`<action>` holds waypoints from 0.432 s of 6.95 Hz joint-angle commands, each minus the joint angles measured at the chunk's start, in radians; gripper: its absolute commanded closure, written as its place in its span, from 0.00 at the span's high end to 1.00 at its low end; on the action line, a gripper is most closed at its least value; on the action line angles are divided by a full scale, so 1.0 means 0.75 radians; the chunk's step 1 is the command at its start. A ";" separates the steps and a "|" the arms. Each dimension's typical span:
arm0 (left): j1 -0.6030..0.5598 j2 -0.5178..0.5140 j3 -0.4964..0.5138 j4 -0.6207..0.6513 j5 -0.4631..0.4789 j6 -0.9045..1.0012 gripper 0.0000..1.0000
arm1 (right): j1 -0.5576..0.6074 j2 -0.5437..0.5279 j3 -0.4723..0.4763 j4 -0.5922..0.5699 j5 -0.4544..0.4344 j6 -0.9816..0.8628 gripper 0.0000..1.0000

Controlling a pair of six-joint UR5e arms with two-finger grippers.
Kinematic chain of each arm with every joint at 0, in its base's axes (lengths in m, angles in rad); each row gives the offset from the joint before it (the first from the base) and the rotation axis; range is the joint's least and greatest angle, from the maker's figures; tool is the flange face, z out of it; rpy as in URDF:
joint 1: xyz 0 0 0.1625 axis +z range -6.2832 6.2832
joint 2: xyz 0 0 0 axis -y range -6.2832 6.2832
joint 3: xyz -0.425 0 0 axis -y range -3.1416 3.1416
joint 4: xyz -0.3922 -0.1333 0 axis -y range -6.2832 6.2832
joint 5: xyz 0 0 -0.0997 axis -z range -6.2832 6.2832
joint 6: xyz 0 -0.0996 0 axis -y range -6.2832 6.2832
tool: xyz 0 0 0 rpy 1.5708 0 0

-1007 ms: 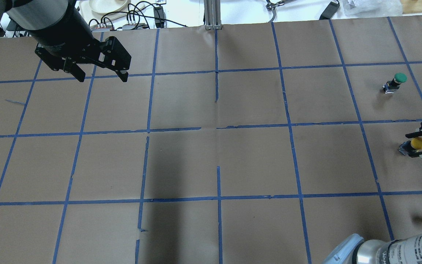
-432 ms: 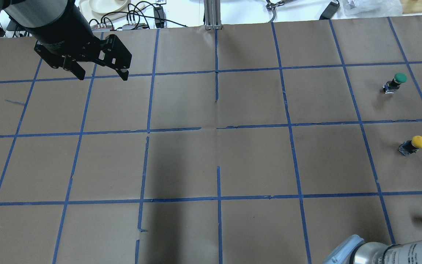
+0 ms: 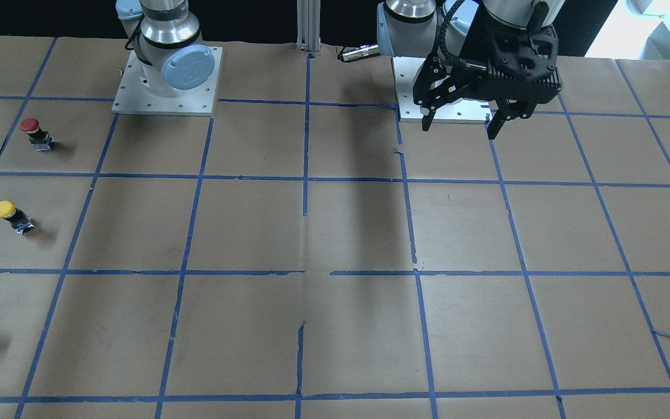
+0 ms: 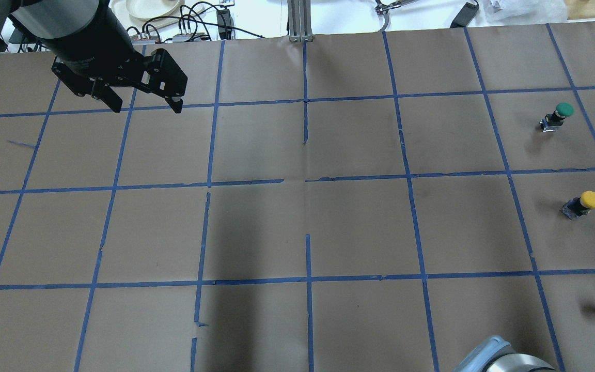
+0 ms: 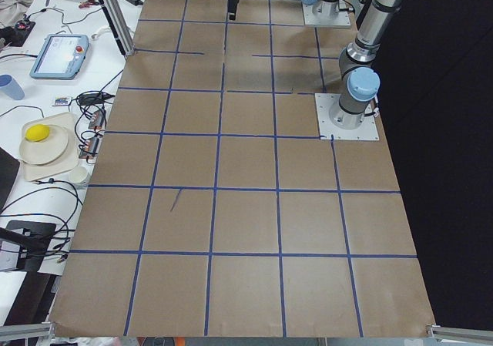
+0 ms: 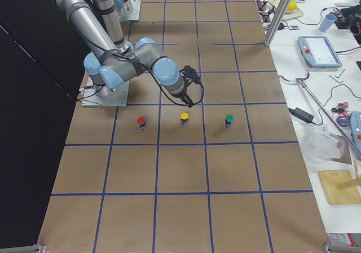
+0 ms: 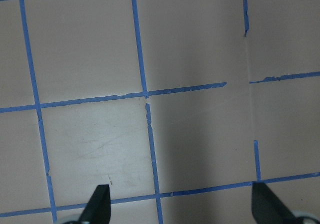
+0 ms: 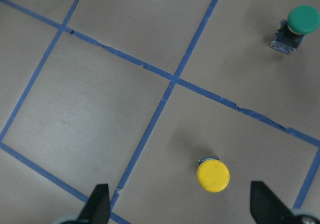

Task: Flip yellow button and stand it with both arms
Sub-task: 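Open the right gripper and raise it away from the standing button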

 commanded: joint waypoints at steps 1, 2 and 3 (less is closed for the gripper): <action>0.000 0.008 0.002 0.002 -0.001 -0.004 1.00 | 0.112 -0.041 -0.029 0.000 -0.118 0.661 1.00; 0.000 0.006 0.002 0.004 -0.003 -0.004 1.00 | 0.224 -0.039 -0.070 0.008 -0.202 0.994 1.00; 0.000 0.002 0.002 0.004 -0.003 -0.004 1.00 | 0.363 -0.037 -0.112 0.042 -0.298 1.214 1.00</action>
